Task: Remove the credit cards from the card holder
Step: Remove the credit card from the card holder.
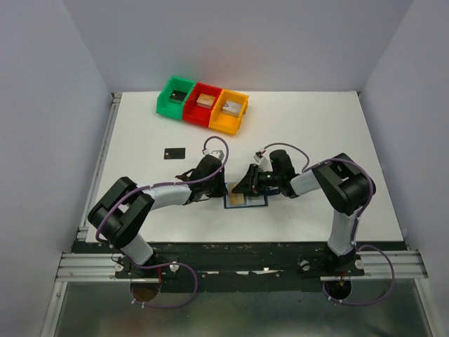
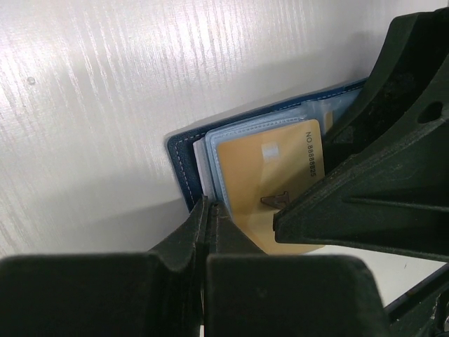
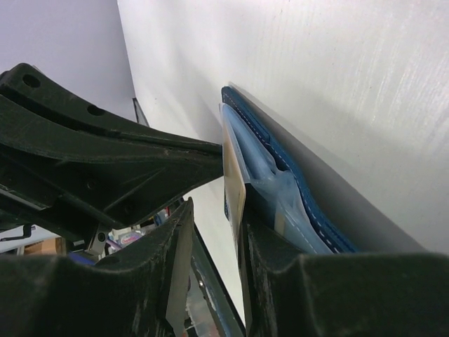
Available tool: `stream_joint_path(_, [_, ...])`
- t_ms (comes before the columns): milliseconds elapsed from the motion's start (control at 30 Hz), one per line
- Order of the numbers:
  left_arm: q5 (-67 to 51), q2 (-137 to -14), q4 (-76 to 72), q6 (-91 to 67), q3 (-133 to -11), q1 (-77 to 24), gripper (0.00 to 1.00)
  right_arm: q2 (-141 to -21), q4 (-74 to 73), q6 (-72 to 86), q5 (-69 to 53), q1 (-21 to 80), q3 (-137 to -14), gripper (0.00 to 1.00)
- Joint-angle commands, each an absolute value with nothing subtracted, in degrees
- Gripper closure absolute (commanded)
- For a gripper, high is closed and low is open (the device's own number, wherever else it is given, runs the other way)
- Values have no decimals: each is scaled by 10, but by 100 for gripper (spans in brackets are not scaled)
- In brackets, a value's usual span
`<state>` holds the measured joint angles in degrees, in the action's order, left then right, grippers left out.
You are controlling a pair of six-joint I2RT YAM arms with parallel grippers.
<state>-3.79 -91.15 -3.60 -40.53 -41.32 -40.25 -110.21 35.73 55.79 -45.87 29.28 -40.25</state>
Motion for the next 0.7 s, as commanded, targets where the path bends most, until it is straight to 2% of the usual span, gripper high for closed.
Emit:
stream_joint_path(0, [-49,-925,-15,-414,-397,-412,100,-1077,295,514,-447,302,-408,62])
stream_joint_path(233, [-41,-928,-3,-420,-398,-410,100,-1039,238,481,-428,301,-407,62])
stream_joint_path(667, [-40,-935,-1,-423,-400,-405,100,-1018,218,468,-424,291,-403,64])
